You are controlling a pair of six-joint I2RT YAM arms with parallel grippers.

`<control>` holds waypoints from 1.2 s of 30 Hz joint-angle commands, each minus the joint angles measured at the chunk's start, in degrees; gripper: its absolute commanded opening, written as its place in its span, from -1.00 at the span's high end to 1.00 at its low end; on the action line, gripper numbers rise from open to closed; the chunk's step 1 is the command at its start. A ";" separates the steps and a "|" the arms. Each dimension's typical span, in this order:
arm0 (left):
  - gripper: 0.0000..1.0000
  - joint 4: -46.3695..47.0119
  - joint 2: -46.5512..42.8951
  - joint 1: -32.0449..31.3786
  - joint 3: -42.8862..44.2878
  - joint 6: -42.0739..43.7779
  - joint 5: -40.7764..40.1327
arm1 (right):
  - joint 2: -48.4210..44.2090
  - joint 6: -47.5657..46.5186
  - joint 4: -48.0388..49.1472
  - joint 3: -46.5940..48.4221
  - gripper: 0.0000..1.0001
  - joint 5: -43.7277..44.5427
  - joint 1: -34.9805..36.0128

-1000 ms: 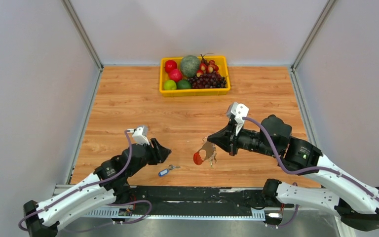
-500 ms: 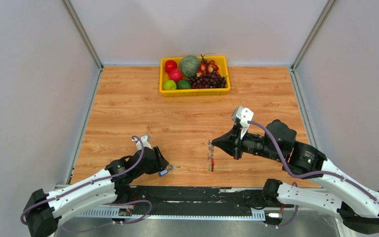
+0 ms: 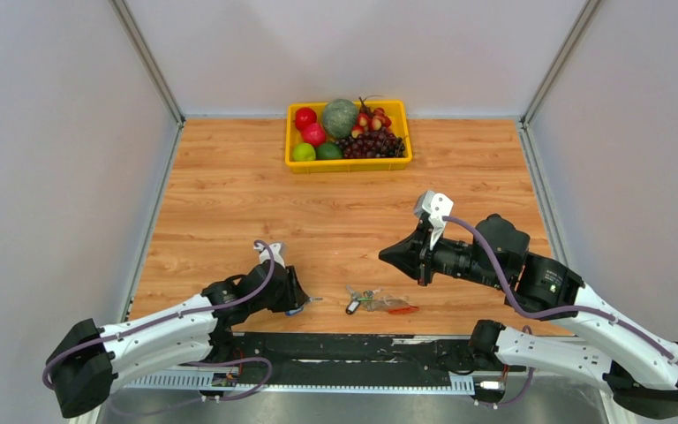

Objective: Put the keys on the keyring

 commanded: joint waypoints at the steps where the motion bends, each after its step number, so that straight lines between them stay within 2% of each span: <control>1: 0.11 0.49 0.88 -0.07 -0.29 3.22 1.78 | -0.55 1.01 2.09 0.35 1.00 -0.37 0.29; 9: 0.40 -1.47 -0.05 -0.12 -0.24 4.20 0.67 | -0.58 1.32 2.07 0.16 1.00 0.03 0.33; 14: 0.77 -0.58 -0.25 -0.14 -0.75 4.64 0.35 | -0.52 1.83 2.06 -0.17 1.00 0.92 0.27; 18: 0.99 0.42 -0.34 -0.14 -0.83 5.21 0.32 | -0.60 2.70 2.10 -0.62 1.00 1.46 0.29; 22: 1.00 1.55 -2.19 -0.11 -0.56 5.70 0.68 | -0.88 4.14 1.15 -0.99 1.00 3.14 0.29; 23: 1.00 1.69 -2.85 -0.12 -0.08 6.09 0.77 | -0.88 4.84 0.43 -1.02 0.96 4.28 0.25; 25: 1.00 1.54 -5.18 -0.15 1.13 7.15 0.77 | -0.61 6.43 -1.24 -1.73 0.70 6.42 0.33; 27: 1.00 0.73 -7.82 -0.14 2.90 8.74 0.36 | -0.15 8.57 -2.93 -3.42 0.60 10.17 0.31; 30: 1.00 -0.69 -11.45 -0.14 6.20 11.34 -0.35 | 0.38 12.98 -4.67 -6.18 0.34 13.83 0.29; 34: 1.00 -1.07 -13.64 -0.08 10.49 16.79 -0.09 | 0.20 17.83 -4.70 -8.09 -0.03 15.96 0.23; 36: 1.00 -0.93 -14.00 -0.13 12.63 19.81 -0.46 | 0.31 19.31 -3.62 -8.61 -0.10 15.13 0.19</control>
